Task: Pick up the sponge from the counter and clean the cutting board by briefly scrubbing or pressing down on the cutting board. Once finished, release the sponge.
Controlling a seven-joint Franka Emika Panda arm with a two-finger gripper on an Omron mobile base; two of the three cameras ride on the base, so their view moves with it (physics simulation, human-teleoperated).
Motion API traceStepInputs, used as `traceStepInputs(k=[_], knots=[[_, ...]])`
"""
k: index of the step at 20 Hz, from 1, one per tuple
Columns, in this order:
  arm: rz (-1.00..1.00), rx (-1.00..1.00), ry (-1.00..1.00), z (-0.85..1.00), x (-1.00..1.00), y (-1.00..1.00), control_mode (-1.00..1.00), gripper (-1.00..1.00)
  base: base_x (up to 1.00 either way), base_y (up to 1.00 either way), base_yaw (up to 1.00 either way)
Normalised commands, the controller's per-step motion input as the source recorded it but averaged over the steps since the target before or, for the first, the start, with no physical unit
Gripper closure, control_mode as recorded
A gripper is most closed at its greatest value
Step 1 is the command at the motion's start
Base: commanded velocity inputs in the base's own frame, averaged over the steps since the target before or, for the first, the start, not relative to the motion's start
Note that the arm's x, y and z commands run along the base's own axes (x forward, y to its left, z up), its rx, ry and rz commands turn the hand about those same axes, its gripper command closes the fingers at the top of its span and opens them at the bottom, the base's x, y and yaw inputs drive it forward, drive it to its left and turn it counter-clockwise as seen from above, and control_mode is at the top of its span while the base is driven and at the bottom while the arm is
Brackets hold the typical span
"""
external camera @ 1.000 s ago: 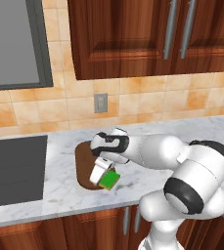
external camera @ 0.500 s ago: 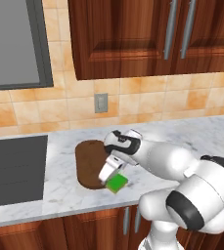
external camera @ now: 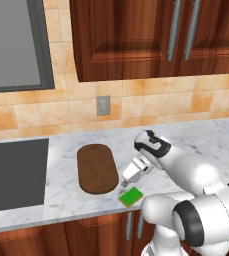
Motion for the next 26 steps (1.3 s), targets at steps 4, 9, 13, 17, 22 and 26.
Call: traceStepInputs(k=[4,9,13,17,22,26], knots=[[-0.22,0.0,0.0,0.93,0.24,-0.11,-1.0,-1.0,0.0,0.0,0.0],[-0.26,0.0,0.01,0.76,-0.07,-0.26,-1.0,-1.0,0.0,0.0,0.0],[-0.29,0.0,0.0,0.66,-0.42,-0.1,-1.0,-1.0,0.0,0.0,0.0],[-0.29,0.0,-0.01,0.73,-0.49,0.0,-1.0,-1.0,0.0,0.0,0.0],[-0.28,-0.02,-0.03,0.8,-0.4,0.01,-1.0,-1.0,0.0,0.0,0.0],[-0.28,-0.09,-0.09,0.91,-0.24,0.08,-1.0,-1.0,0.0,0.0,0.0]])
